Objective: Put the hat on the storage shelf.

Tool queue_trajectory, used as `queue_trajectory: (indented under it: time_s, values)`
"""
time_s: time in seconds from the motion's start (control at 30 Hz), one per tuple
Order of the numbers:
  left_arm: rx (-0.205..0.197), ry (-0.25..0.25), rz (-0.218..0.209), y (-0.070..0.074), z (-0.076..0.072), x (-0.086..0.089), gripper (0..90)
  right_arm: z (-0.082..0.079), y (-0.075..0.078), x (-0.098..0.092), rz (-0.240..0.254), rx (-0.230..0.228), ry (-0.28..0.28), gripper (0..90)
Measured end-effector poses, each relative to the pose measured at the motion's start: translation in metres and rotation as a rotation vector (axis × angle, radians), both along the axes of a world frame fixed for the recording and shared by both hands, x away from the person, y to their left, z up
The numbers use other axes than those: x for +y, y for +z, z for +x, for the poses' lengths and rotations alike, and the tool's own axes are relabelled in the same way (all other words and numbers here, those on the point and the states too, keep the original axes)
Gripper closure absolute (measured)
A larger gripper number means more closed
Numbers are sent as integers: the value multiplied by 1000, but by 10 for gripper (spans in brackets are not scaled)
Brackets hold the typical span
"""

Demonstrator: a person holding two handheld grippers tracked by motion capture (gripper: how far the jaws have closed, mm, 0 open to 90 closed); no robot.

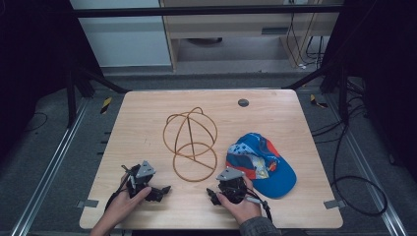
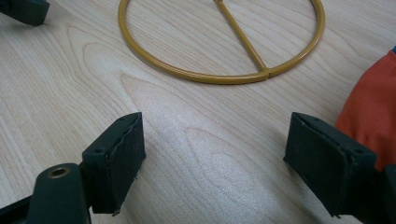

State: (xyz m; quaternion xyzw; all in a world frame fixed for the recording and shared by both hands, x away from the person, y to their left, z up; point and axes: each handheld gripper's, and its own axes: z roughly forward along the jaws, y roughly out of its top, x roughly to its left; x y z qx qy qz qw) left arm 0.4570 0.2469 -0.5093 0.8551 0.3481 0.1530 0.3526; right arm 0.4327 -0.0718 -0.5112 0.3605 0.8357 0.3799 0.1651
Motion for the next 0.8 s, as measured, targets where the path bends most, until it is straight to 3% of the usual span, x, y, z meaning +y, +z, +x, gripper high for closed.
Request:
queue_trajectory:
  time_s: [0.5,0.57,0.67,0.73,0.8]
  values:
    - [-2,-4,0,0,-2,1,0,1,6,-3,4,7,3,204]
    - [0,-5,0,0,-2,1,0,1,17,-6,17,9,13,183]
    - [0,-6,0,0,-2,1,0,0,43,-18,-9,-18,9,178]
    - [0,-5,0,0,-2,1,0,1,62,-32,-10,-43,-13,179]
    - [1,-5,3,0,-2,1,0,4,81,-50,-44,-49,-23,176]
